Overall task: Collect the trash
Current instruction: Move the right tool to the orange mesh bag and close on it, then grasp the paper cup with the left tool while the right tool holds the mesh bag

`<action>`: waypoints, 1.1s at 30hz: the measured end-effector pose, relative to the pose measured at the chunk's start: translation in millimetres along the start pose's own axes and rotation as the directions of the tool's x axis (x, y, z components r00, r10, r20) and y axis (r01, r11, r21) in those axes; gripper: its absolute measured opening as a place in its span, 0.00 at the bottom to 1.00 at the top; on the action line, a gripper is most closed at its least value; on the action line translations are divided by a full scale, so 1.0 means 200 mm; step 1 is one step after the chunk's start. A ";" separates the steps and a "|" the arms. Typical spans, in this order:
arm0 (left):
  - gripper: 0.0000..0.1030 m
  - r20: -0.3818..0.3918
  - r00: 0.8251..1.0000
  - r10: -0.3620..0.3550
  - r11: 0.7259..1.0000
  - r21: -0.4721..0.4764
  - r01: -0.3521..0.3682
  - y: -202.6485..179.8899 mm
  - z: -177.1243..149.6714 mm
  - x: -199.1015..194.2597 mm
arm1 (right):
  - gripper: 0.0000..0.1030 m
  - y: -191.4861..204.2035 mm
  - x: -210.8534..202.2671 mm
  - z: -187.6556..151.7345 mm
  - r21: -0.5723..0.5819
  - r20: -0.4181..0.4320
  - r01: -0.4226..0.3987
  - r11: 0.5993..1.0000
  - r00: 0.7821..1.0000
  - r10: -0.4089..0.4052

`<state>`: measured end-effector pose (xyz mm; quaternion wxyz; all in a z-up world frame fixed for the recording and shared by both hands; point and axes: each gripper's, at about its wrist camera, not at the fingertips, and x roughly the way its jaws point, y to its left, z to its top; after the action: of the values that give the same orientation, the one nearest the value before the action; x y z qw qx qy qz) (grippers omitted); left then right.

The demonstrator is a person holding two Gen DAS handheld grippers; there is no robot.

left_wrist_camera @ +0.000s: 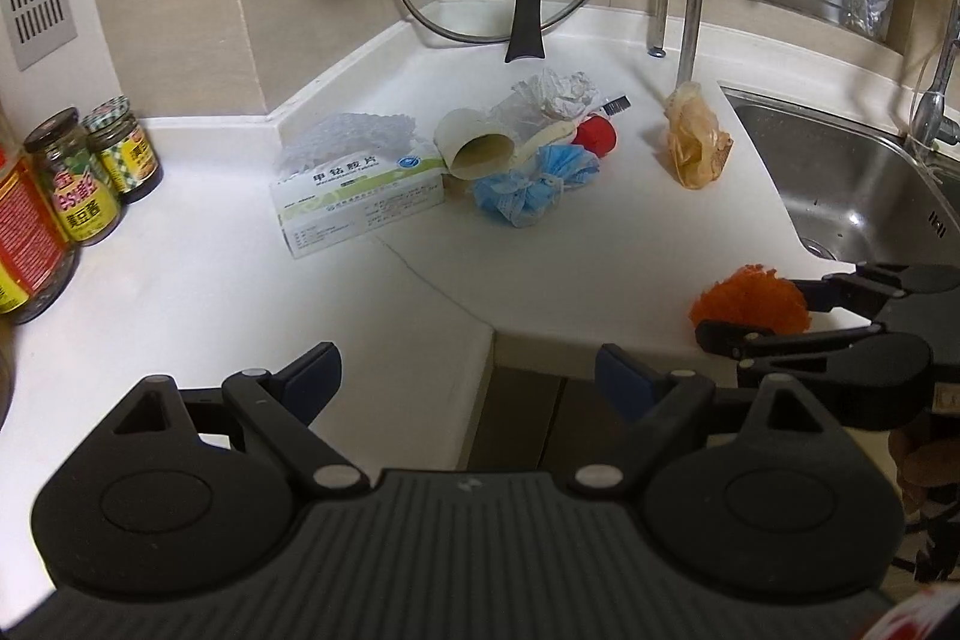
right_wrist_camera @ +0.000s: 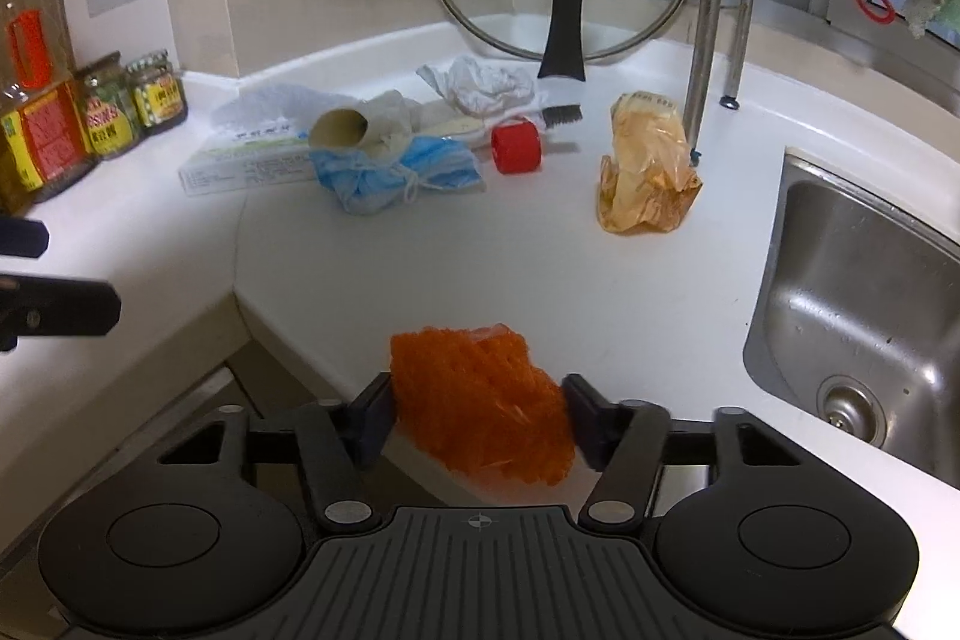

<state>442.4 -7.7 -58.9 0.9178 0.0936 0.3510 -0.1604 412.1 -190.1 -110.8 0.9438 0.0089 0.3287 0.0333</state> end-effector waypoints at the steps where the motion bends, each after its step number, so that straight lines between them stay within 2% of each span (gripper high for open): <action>1: 0.88 0.002 1.000 -0.001 1.000 0.002 0.001 0.00 0.01 0.01 | 0.54 0.00 0.00 0.01 0.003 0.005 -0.002 1.000 1.000 0.002; 7: 0.85 0.016 1.000 -0.018 1.000 0.012 0.018 0.01 0.06 0.09 | 0.41 -0.04 0.01 0.06 0.029 0.029 -0.020 0.999 0.999 0.020; 19: 0.72 0.104 0.993 -0.049 0.999 0.016 0.047 0.02 0.26 0.29 | 0.39 -0.12 -0.01 0.25 0.132 0.120 0.015 0.991 0.992 -0.031; 22: 0.67 0.138 0.990 -0.036 0.999 0.005 0.035 0.02 0.32 0.36 | 0.39 -0.15 -0.01 0.29 0.158 0.131 0.031 0.987 0.990 -0.052; 24: 0.60 0.143 0.989 -0.028 1.000 0.016 0.026 0.02 0.36 0.41 | 0.39 -0.16 -0.01 0.30 0.171 0.133 0.040 0.984 0.989 -0.063; 33: 0.42 0.164 0.984 0.072 0.985 0.142 -0.096 -0.03 0.39 0.59 | 0.40 -0.24 -0.01 0.27 0.243 0.120 0.040 0.969 0.990 -0.071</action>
<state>570.5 -61.3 -81.1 0.9391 0.1637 0.2599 -0.1540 447.1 -238.5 -68.7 0.9554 0.1159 0.2696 -0.0339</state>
